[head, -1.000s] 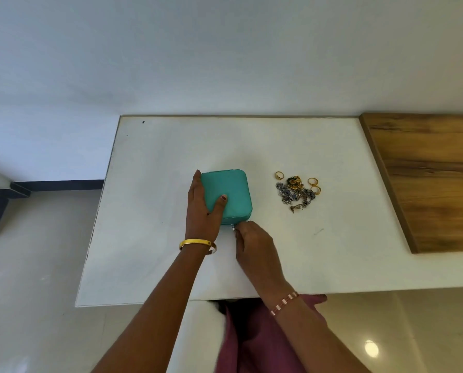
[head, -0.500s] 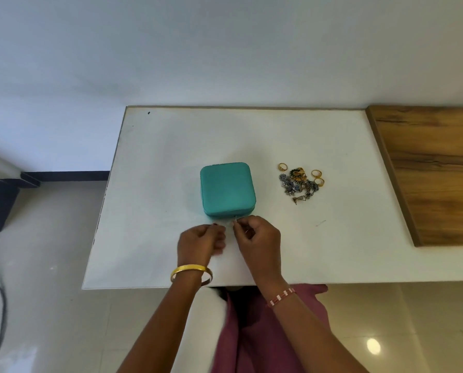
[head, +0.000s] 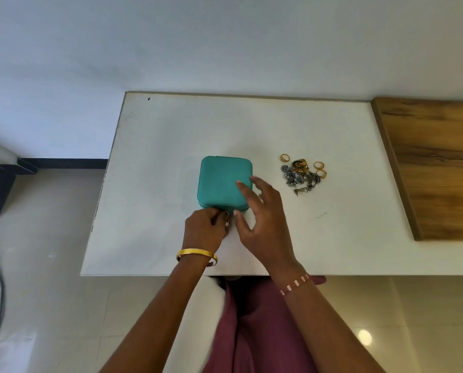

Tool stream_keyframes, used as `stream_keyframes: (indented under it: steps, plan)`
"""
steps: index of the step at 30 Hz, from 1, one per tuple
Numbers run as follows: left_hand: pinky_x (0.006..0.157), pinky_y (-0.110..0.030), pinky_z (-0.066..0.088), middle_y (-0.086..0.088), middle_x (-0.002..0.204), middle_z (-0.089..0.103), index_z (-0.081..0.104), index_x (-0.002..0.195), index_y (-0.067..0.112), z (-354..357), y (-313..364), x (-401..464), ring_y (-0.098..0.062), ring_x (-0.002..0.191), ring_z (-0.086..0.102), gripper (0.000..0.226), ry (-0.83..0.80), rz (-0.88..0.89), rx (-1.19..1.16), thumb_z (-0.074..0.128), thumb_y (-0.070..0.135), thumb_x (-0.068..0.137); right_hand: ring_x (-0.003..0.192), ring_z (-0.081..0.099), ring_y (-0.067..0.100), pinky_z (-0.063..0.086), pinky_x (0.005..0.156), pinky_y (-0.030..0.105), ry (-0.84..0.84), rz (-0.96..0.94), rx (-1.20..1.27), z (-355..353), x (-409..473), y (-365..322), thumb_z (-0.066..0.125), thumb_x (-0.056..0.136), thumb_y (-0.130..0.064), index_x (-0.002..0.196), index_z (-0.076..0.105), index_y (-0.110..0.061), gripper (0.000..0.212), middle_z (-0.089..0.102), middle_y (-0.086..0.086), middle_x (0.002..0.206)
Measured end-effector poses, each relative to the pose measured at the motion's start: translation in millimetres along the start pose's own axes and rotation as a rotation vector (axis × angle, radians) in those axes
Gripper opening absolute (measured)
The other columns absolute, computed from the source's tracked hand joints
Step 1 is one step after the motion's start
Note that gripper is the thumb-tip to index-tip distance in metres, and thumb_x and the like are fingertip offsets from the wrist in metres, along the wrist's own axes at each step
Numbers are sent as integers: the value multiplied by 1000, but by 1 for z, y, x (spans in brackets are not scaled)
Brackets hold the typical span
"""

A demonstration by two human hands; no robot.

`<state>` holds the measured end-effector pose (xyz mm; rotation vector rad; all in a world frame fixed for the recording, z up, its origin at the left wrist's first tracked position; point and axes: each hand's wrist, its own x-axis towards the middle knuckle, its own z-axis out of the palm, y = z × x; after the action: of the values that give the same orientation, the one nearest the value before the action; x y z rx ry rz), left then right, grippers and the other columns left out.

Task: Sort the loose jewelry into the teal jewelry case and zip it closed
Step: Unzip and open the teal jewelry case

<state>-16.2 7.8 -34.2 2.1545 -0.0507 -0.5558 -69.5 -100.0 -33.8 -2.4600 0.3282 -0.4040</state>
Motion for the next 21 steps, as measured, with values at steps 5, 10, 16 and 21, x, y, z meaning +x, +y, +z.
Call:
stream_keyframes:
  steps: [5, 10, 16, 21]
  plan:
    - [77, -31, 50, -18, 82, 70, 68, 86, 2, -2, -3, -4, -31, 76, 64, 21, 39, 121, 147, 51, 14, 89, 134, 32, 35, 30, 106, 41, -177, -113, -94, 6, 11, 11, 50, 84, -14, 131, 49, -12, 47, 38, 16, 144]
    - [77, -29, 42, -18, 95, 68, 67, 99, 3, -19, -14, -2, -31, 88, 61, 23, 95, 186, 351, 47, 11, 91, 129, 40, 37, 40, 98, 45, -160, -190, -130, 2, 10, 18, 51, 84, -7, 127, 53, -9, 43, 45, 17, 139]
    - [71, -27, 38, -24, 89, 63, 68, 98, -2, -41, -24, 10, -38, 81, 61, 20, 170, 256, 466, 53, -4, 84, 131, 36, 37, 38, 101, 43, -155, -276, -181, 0, 8, 24, 41, 88, -13, 124, 56, -8, 38, 46, 19, 137]
    - [74, -32, 45, -24, 90, 64, 68, 98, 0, -46, -16, 39, -37, 81, 62, 22, 228, 298, 461, 54, -6, 82, 132, 33, 37, 34, 100, 43, -148, -236, -88, 1, 7, 21, 51, 83, -3, 123, 56, -8, 41, 45, 18, 139]
